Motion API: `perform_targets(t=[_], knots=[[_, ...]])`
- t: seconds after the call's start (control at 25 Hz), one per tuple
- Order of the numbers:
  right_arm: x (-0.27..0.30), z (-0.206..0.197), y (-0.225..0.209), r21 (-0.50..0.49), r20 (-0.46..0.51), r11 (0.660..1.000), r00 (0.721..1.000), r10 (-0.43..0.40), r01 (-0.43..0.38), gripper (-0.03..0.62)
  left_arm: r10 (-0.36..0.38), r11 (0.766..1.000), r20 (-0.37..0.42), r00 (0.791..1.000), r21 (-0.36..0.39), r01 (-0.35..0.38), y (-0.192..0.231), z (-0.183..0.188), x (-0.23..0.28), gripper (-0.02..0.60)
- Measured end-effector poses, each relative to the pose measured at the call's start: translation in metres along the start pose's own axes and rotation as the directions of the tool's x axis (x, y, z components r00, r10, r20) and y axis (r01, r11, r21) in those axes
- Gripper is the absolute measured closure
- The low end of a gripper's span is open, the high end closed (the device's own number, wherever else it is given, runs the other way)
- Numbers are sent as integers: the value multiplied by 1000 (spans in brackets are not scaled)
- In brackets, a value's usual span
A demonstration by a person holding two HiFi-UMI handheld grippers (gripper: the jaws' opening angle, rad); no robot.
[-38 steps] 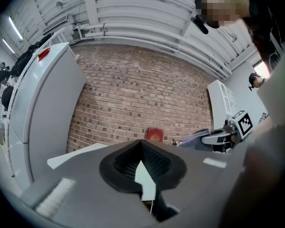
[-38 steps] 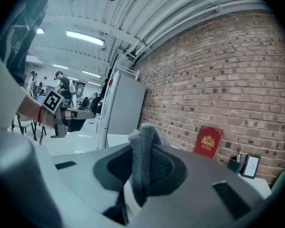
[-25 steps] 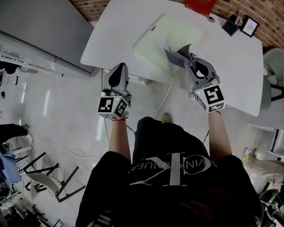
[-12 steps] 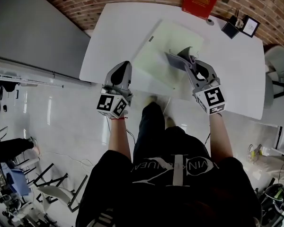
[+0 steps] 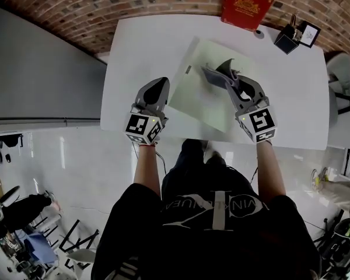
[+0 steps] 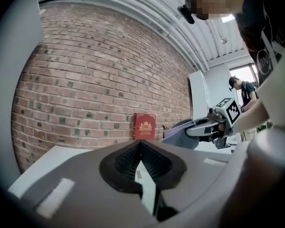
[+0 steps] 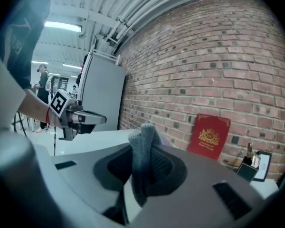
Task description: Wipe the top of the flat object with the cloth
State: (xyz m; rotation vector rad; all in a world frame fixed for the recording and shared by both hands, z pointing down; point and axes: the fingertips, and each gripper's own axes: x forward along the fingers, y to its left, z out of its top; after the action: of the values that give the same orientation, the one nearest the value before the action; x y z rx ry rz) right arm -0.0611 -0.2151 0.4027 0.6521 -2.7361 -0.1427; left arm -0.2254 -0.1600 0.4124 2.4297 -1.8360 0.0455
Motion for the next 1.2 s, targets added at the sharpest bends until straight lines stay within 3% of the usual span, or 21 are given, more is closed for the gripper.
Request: perform_targets(t=[0.24,0.6,0.68,0.8,0.92,1.04,1.12,1.2], knots=[[44,5,-4,27,-29,1000,999,-15,16,536,-123,992,-55,991,-16,122,18,-17,27,569],[112,32,-13,54,6,998,1000,-26,26,536,-289,957,-121,950,-42,285,27,-37,50,563],[126,41,-15,88,31,996,999,-29,26,536,-308,951,-121,944,-51,304,28,-39,53,552],[147,41,-27,219,36,975,998,-53,44,536,-341,940,-141,930,-77,333,27,-49,59,522],[164,5,-46,374,-75,919,991,-108,128,536,-391,920,-212,896,-110,375,18,-71,65,460],[173,-41,-65,467,-251,847,957,-146,252,536,-410,911,-308,858,-100,400,10,-97,70,439],[176,-61,-74,445,-357,840,921,-152,311,536,-390,919,-353,850,-92,384,10,-108,73,439],[178,-75,-78,380,-442,859,883,-157,342,536,-375,925,-380,846,-99,366,11,-117,77,443]])
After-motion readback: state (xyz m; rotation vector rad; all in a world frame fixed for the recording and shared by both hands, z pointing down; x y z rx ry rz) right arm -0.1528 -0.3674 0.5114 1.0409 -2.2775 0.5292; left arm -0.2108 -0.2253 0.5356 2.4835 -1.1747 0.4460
